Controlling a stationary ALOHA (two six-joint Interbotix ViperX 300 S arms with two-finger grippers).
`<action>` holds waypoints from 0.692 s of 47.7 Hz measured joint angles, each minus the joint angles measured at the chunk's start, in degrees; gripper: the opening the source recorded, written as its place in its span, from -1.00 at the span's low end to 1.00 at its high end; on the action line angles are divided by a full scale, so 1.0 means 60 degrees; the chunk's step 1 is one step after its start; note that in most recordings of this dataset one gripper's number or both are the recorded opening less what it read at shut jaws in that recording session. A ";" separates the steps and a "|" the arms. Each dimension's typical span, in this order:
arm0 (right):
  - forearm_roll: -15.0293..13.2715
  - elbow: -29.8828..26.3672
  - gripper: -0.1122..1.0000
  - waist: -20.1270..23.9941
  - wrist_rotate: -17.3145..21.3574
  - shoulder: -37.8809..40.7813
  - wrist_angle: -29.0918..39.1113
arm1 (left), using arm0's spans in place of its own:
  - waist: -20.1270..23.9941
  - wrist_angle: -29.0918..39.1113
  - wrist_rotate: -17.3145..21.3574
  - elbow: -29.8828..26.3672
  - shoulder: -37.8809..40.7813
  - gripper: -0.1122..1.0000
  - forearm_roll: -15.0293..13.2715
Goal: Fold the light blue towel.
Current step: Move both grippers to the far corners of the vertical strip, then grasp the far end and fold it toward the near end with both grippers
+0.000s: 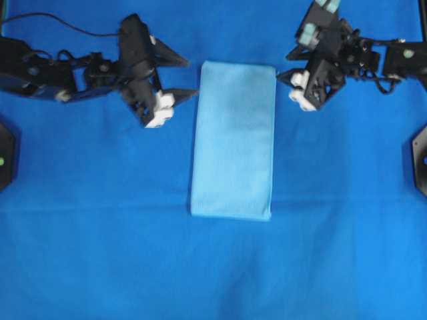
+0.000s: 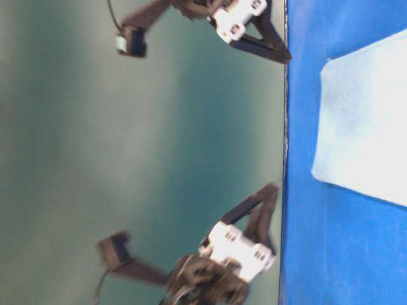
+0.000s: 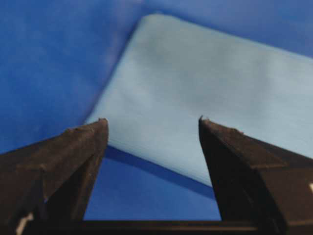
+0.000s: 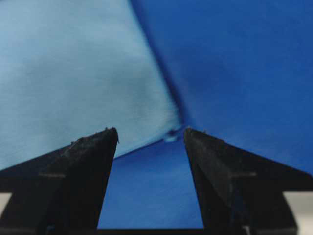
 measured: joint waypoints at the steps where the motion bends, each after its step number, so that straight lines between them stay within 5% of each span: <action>1: -0.0015 -0.0044 0.29 -0.0044 0.0000 0.0103 0.0000 | 0.0059 0.0000 0.0000 -0.0088 0.0146 0.52 -0.0015; 33: -0.0410 -0.1040 0.29 -0.0645 0.0015 0.2563 -0.0747 | 0.1055 -0.0146 -0.0015 -0.1523 0.2695 0.47 0.0000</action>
